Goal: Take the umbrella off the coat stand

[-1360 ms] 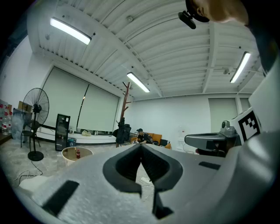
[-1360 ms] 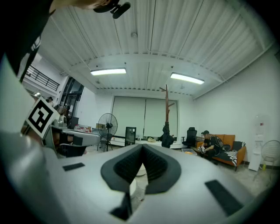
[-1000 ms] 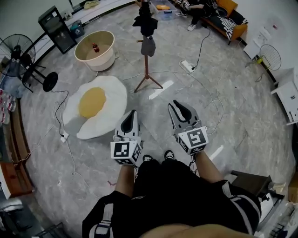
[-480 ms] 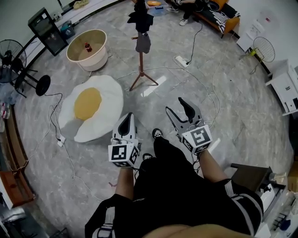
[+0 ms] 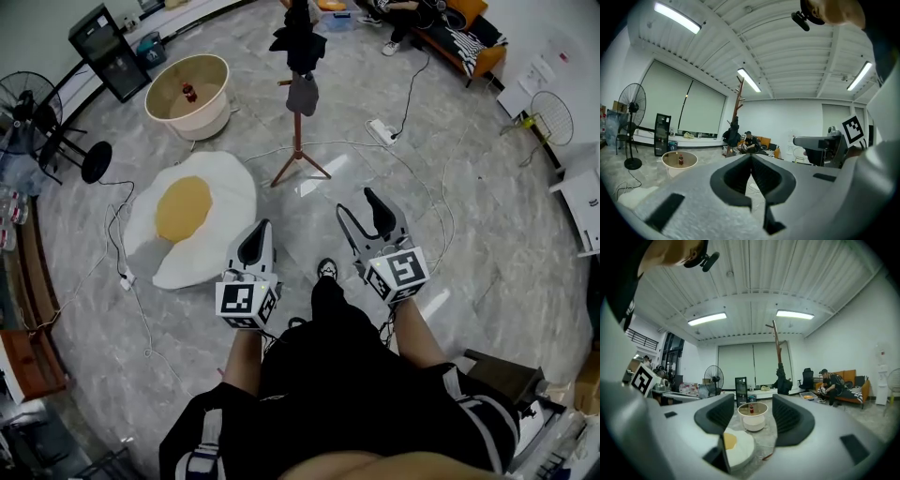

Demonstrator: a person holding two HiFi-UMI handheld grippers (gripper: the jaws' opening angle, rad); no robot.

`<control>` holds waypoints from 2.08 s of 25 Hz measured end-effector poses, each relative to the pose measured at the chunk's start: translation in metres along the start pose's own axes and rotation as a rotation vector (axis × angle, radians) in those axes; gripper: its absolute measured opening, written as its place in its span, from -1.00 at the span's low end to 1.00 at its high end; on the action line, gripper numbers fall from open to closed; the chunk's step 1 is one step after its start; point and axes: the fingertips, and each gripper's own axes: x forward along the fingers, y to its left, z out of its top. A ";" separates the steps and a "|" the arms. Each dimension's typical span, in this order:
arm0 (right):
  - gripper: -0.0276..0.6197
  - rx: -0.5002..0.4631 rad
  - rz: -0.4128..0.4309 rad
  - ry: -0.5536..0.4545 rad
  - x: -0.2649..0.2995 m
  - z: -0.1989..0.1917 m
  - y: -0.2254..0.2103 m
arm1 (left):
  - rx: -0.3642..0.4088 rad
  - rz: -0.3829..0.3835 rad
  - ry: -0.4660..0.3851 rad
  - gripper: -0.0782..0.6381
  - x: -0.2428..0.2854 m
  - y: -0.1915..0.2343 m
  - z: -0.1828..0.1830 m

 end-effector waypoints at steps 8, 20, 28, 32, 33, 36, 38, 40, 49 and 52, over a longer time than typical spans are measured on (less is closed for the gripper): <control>-0.08 -0.011 0.029 -0.059 0.060 0.025 -0.077 | 0.015 -0.008 -0.060 -0.77 0.103 0.004 0.040; -0.01 0.039 0.082 -0.036 0.121 0.016 -0.162 | 0.000 0.122 0.015 -0.77 0.196 0.033 0.030; 0.10 0.022 0.113 0.022 0.170 0.002 -0.171 | -0.009 0.147 0.003 -0.77 0.230 0.061 0.033; 0.11 -0.031 0.123 0.037 0.200 0.001 -0.171 | -0.009 0.133 -0.002 -0.77 0.255 0.082 0.036; 0.12 -0.029 0.124 0.036 0.210 0.003 -0.172 | -0.009 0.131 -0.006 -0.77 0.262 0.089 0.038; 0.12 -0.014 0.129 0.032 0.240 0.009 -0.174 | -0.011 0.116 -0.017 -0.77 0.282 0.113 0.046; 0.08 0.009 0.148 0.033 0.265 0.012 -0.172 | -0.017 0.108 -0.026 -0.77 0.296 0.132 0.052; 0.07 0.039 0.158 0.036 0.289 0.015 -0.168 | -0.017 0.101 -0.023 -0.77 0.309 0.154 0.056; 0.15 0.020 0.049 0.091 0.364 0.024 -0.179 | -0.055 0.004 -0.006 -0.77 0.369 0.221 0.069; 0.16 0.017 0.016 0.102 0.376 0.028 -0.188 | -0.078 -0.026 0.006 -0.77 0.383 0.230 0.066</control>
